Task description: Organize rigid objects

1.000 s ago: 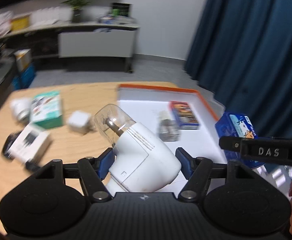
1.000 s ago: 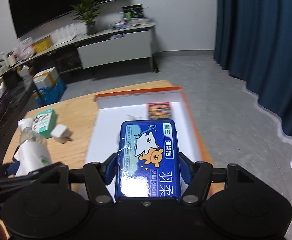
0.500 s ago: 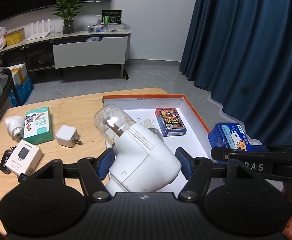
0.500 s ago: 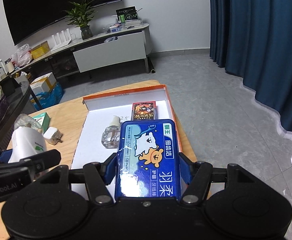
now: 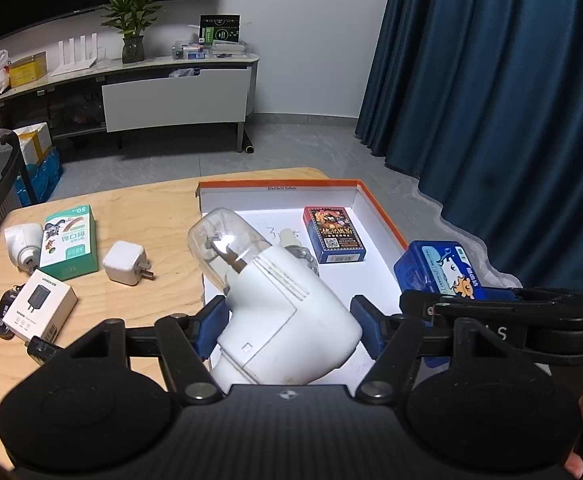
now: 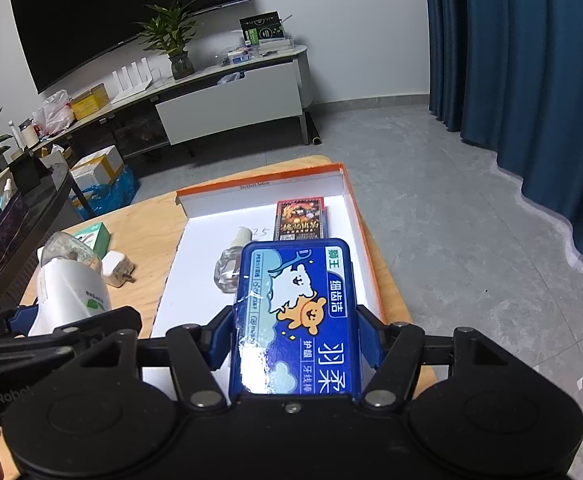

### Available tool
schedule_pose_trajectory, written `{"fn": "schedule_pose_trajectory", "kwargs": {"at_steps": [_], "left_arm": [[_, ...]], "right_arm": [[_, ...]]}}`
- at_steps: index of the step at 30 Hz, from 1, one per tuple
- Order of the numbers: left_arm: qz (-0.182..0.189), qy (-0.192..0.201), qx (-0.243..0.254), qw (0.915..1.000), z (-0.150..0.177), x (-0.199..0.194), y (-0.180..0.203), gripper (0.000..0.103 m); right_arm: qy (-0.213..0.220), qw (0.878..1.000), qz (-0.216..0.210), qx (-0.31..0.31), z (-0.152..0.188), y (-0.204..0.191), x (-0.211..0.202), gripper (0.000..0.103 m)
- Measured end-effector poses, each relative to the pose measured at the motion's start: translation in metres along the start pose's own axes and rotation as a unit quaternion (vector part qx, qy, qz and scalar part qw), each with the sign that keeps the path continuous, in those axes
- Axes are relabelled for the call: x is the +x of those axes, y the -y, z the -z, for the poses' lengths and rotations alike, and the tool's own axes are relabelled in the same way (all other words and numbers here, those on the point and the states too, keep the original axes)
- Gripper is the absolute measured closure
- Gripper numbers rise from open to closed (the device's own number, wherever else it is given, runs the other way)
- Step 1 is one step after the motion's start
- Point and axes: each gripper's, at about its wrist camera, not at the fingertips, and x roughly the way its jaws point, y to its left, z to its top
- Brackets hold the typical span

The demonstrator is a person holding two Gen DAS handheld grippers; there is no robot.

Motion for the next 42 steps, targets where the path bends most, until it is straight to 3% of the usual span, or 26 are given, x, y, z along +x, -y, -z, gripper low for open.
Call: {"fn": "schedule_pose_trajectory", "kwargs": {"at_steps": [42], "left_arm": [[0.006, 0.001, 0.003, 1.0000, 0.0010, 0.0029, 0.0024, 0.035]], "right_arm": [[-0.009, 1.000, 0.008, -0.024, -0.0060, -0.0087, 0.0034, 0.028]]}}
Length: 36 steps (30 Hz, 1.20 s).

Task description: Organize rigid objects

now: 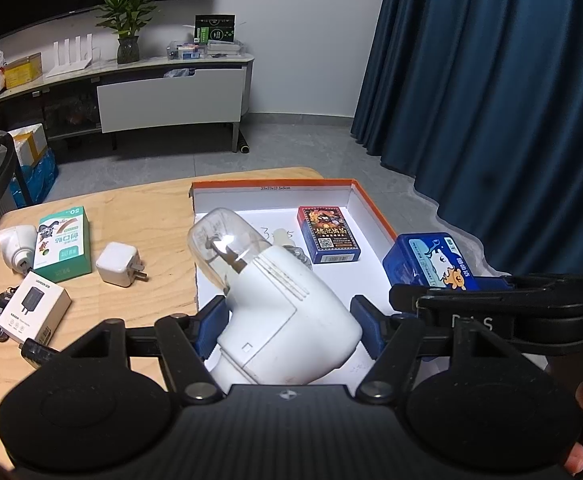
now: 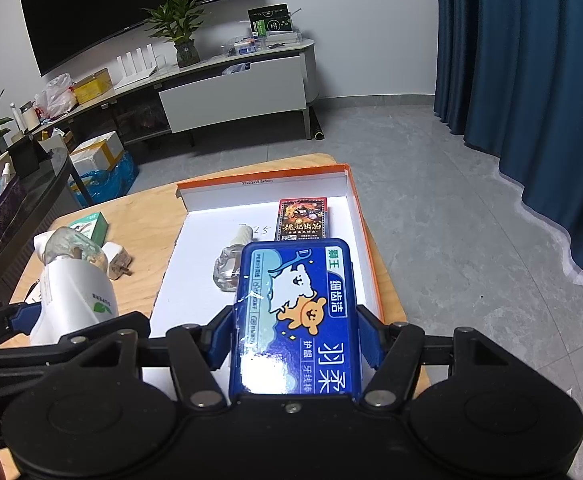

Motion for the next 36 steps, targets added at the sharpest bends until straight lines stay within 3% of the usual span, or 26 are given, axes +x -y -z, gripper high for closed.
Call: {"fn": "schedule_pose_trajectory", "kwargs": {"at_steps": [36], "left_arm": [[0.003, -0.009, -0.010, 0.9999, 0.0065, 0.0040, -0.0008, 0.035]], "right_arm": [[-0.001, 1.000, 0.000, 0.003, -0.0018, 0.0029, 0.0051, 0.028]]}}
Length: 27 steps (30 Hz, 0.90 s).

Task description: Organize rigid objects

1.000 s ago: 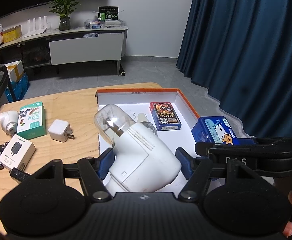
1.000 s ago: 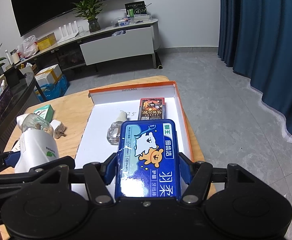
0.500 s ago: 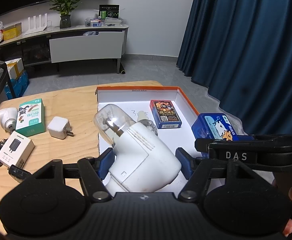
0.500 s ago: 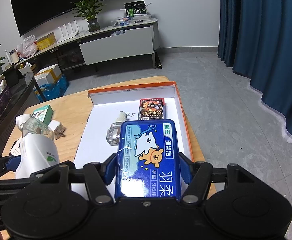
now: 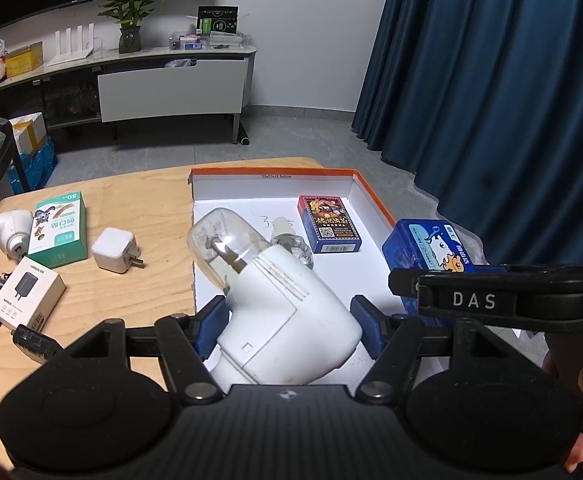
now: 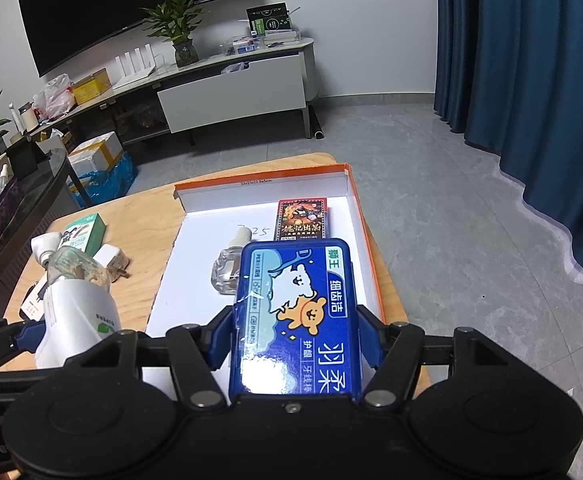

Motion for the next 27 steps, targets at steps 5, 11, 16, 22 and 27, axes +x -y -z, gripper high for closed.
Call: {"fn": "schedule_pose_trajectory", "kwargs": {"at_steps": [5, 11, 16, 22, 27], "left_arm": [[0.000, 0.000, 0.000, 1.0000, 0.0002, -0.0007, 0.0016, 0.035], [0.001, -0.001, -0.001, 1.0000, 0.0006, -0.0004, 0.0015, 0.035], [0.001, -0.001, -0.004, 1.0000, 0.0005, -0.0006, 0.0004, 0.035], [0.003, -0.001, -0.003, 1.0000, 0.0011, 0.0006, 0.0003, 0.035], [0.004, -0.005, -0.005, 1.0000, 0.0017, 0.0055, -0.0008, 0.035]], "right_arm": [[-0.001, 1.000, 0.000, 0.002, 0.0000, 0.0002, -0.0006, 0.028], [-0.001, 1.000, 0.000, 0.003, -0.0004, 0.0006, 0.0001, 0.028], [-0.002, 1.000, -0.001, 0.003, -0.0015, -0.0001, 0.0004, 0.028], [-0.001, 1.000, -0.004, 0.002, -0.0022, -0.0003, 0.0013, 0.028], [-0.002, 1.000, -0.004, 0.001, -0.0037, -0.0003, 0.0037, 0.028]]}}
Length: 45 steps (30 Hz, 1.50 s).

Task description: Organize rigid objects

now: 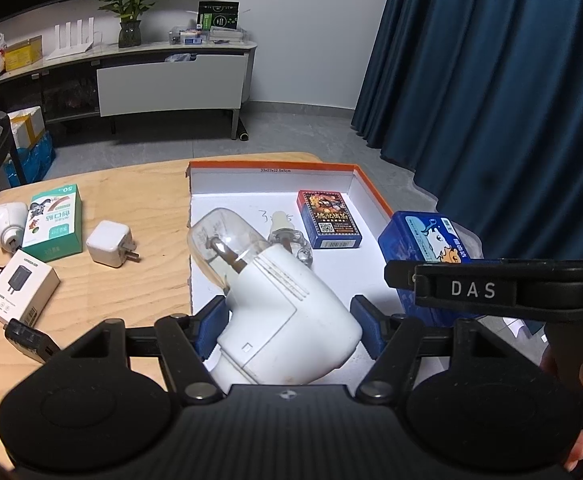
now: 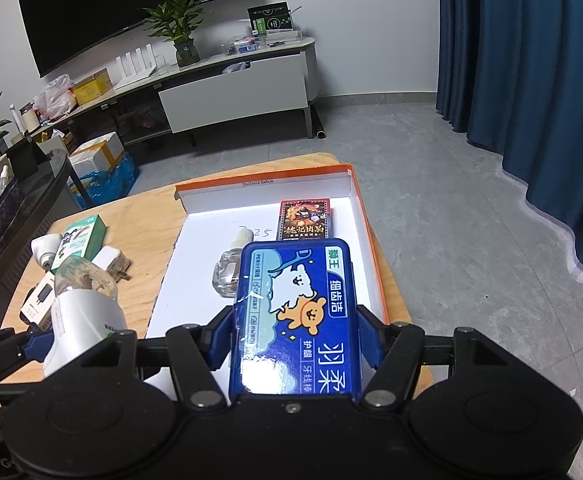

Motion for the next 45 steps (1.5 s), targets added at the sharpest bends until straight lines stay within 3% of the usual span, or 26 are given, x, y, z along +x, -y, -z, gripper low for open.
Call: {"fn": "schedule_pose_trajectory", "kwargs": {"at_steps": [45], "left_arm": [[0.005, -0.003, 0.015, 0.9999, -0.005, 0.010, 0.004, 0.035]], "right_arm": [[-0.016, 1.000, 0.005, -0.023, -0.006, -0.003, 0.018, 0.028]]}}
